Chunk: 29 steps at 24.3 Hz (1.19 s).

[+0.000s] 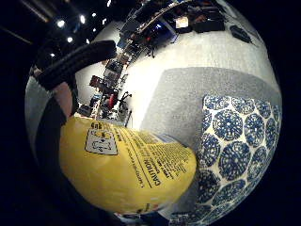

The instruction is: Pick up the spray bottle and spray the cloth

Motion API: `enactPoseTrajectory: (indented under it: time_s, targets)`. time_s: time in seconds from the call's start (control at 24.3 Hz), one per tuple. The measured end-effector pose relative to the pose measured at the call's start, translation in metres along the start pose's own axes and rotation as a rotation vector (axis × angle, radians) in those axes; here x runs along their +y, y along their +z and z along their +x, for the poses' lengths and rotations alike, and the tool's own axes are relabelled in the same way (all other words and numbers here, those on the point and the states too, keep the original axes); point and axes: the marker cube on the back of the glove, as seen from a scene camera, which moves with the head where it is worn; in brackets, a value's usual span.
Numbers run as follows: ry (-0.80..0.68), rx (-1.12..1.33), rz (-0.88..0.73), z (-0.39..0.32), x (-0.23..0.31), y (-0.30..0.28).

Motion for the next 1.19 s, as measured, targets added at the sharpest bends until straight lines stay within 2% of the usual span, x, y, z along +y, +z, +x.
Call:
enactPoseTrajectory:
  time_s: [0.66,1.19]
  targets:
    - [-0.028,-0.017,0.016,0.029,-0.002,0.021]
    - [-0.027,-0.024,-0.021,0.027,0.001,0.018]
